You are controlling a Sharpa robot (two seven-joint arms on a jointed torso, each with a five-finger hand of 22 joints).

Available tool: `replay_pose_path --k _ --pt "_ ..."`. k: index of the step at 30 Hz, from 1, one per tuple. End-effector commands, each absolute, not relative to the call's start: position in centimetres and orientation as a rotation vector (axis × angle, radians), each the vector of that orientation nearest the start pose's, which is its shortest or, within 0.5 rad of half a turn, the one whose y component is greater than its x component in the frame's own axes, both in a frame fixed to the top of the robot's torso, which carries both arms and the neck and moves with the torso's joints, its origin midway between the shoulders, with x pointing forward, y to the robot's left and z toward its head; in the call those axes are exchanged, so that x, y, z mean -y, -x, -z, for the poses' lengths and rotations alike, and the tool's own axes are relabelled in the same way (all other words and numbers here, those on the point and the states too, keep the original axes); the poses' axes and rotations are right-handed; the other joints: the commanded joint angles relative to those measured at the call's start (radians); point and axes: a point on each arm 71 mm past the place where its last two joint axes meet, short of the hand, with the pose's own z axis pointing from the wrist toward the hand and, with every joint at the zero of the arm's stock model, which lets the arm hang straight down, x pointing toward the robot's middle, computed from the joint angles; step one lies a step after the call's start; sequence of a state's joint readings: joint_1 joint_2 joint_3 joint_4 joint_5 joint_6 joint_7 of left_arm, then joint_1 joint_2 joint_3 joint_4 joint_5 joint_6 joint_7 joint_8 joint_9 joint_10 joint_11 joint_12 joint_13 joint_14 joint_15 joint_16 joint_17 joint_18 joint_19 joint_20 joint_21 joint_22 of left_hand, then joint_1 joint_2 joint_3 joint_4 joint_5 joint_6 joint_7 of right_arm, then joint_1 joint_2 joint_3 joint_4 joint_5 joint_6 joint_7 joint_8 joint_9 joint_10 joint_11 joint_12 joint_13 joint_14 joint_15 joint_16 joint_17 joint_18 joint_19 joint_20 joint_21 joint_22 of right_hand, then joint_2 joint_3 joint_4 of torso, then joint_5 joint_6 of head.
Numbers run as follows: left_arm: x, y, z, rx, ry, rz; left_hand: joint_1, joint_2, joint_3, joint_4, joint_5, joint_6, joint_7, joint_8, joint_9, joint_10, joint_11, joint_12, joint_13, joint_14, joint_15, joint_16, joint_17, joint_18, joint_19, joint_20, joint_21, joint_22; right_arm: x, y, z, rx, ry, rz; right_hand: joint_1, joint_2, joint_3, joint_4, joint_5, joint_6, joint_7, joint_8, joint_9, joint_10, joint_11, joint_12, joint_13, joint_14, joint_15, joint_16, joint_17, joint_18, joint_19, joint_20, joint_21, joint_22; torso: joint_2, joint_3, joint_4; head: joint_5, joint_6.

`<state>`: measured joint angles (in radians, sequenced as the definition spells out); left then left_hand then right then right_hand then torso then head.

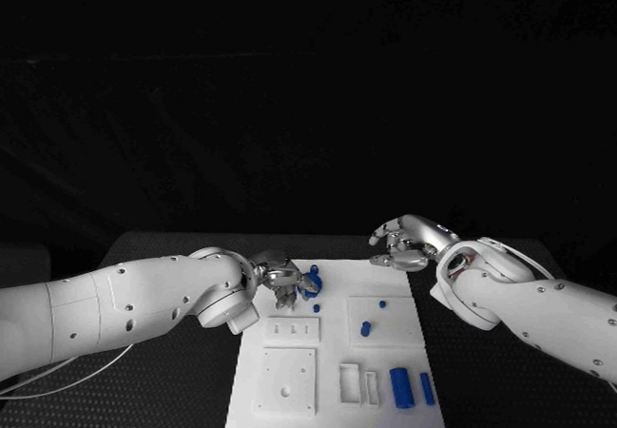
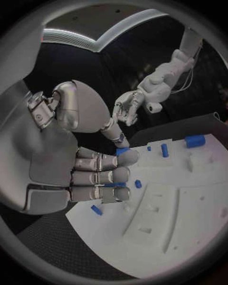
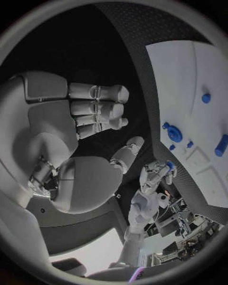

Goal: Assemble the parts on the task board

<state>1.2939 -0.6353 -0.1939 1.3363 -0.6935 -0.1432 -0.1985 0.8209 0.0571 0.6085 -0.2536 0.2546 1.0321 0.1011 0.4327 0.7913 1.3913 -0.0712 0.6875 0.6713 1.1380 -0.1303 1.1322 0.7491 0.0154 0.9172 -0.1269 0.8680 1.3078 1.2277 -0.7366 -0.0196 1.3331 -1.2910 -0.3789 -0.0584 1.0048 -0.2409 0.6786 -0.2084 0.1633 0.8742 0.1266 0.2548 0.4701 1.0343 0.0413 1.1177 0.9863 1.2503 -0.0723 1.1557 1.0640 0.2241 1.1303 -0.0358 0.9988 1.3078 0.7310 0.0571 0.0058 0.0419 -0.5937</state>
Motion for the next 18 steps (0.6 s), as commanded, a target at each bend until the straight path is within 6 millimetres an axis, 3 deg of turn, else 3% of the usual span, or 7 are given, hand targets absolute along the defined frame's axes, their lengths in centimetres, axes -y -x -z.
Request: replay_pose_path --k 1,9,11,13,14,16,18 --pt "-15.5 -50.9 22.9 -2.168 0.278 0.651 0.009 -0.003 0.005 0.005 0.006 0.121 -0.098 -0.004 0.223 -0.015 -0.028 0.009 -0.002 0.018 -0.008 0.009 -0.006 0.008 0.007 -0.102 0.011 0.021 21.7 -54.0 16.1 -1.563 -0.165 -0.74 0.005 0.002 -0.002 0.008 0.015 -0.026 0.03 -0.003 -0.002 -0.012 0.001 -0.001 -0.004 -0.008 0.005 -0.009 -0.003 0.038 -0.012 0.003 -0.006 0.003 -0.005 0.0018 -0.0023 0.01 -0.012" --pt "-15.4 -50.7 23.4 -2.231 0.203 0.525 0.016 -0.015 0.008 0.018 -0.009 0.141 -0.105 -0.022 0.26 0.013 -0.035 0.023 -0.012 0.043 -0.016 0.025 -0.023 0.011 0.02 -0.11 0.025 0.014 24.1 -56.4 14.0 -1.517 -0.323 -0.774 -0.002 0.016 -0.009 0.001 0.042 -0.023 0.033 0.0 -0.004 -0.054 0.005 -0.039 -0.043 -0.065 0.01 -0.062 -0.036 0.037 -0.073 0.033 -0.054 -0.003 -0.016 0.0026 -0.0046 0.017 -0.041" --pt "-15.2 -50.7 23.4 -2.224 0.185 0.512 0.018 -0.016 0.011 0.017 0.018 0.148 -0.106 -0.028 0.267 0.021 -0.036 0.024 -0.015 0.05 -0.016 0.027 -0.026 0.011 0.027 -0.11 0.024 0.012 24.5 -56.9 13.8 -1.508 -0.345 -0.777 -0.008 0.018 -0.009 -0.002 0.048 -0.024 0.036 0.001 -0.005 -0.076 0.008 -0.066 -0.067 -0.094 0.014 -0.093 -0.057 0.034 -0.102 0.045 -0.08 -0.01 -0.017 0.0026 -0.0051 0.019 -0.046" --pt "-15.1 -50.5 23.7 -2.232 0.17 0.499 0.016 -0.016 0.01 0.015 0.051 0.157 -0.108 -0.036 0.277 0.027 -0.038 0.026 -0.019 0.056 -0.017 0.03 -0.03 0.012 0.035 -0.111 0.023 0.012 24.8 -57.4 13.6 -1.491 -0.377 -0.78 -0.013 0.022 -0.008 -0.005 0.049 -0.024 0.04 0.003 -0.004 -0.101 0.014 -0.1 -0.098 -0.127 0.02 -0.132 -0.085 0.028 -0.138 0.062 -0.116 -0.022 -0.016 -0.0021 0.0014 0.014 -0.048" --pt "-15.1 -50.4 23.9 -2.237 0.162 0.491 0.015 -0.016 0.01 0.014 0.055 0.159 -0.108 -0.038 0.279 0.028 -0.038 0.026 -0.019 0.057 -0.018 0.03 -0.031 0.012 0.036 -0.111 0.023 0.012 25.0 -57.7 13.5 -1.479 -0.394 -0.782 -0.016 0.022 -0.006 -0.007 0.05 -0.026 0.044 0.004 -0.004 -0.114 0.018 -0.123 -0.121 -0.143 0.024 -0.16 -0.107 0.025 -0.159 0.072 -0.142 -0.032 -0.015 -0.0023 0.0021 0.011 -0.05" --pt "-15.0 -50.3 24.1 -2.236 0.145 0.481 0.014 -0.015 0.009 0.012 0.067 0.164 -0.11 -0.041 0.284 0.031 -0.04 0.029 -0.019 0.061 -0.018 0.033 -0.032 0.012 0.039 -0.111 0.023 0.013 25.2 -58.2 13.2 -1.43 -0.436 -0.805 -0.021 0.022 -0.003 -0.008 0.054 -0.03 0.051 0.005 -0.004 -0.136 0.026 -0.169 -0.169 -0.173 0.036 -0.213 -0.144 0.019 -0.195 0.09 -0.189 -0.052 -0.017 -0.0024 0.0033 0.009 -0.055" --pt "-15.0 -50.1 24.2 -2.239 0.134 0.471 0.011 -0.013 0.008 0.007 0.086 0.17 -0.111 -0.046 0.29 0.033 -0.041 0.033 -0.019 0.064 -0.019 0.037 -0.033 0.012 0.043 -0.112 0.024 0.014 25.4 -58.7 13.0 -1.402 -0.486 -0.828 -0.033 0.032 0.02 -0.012 0.065 -0.035 0.062 0.01 -0.003 -0.173 0.046 -0.299 -0.286 -0.245 0.079 -0.357 -0.232 -0.004 -0.301 0.128 -0.312 -0.113 -0.018 -0.0018 0.0034 0.01 -0.059"
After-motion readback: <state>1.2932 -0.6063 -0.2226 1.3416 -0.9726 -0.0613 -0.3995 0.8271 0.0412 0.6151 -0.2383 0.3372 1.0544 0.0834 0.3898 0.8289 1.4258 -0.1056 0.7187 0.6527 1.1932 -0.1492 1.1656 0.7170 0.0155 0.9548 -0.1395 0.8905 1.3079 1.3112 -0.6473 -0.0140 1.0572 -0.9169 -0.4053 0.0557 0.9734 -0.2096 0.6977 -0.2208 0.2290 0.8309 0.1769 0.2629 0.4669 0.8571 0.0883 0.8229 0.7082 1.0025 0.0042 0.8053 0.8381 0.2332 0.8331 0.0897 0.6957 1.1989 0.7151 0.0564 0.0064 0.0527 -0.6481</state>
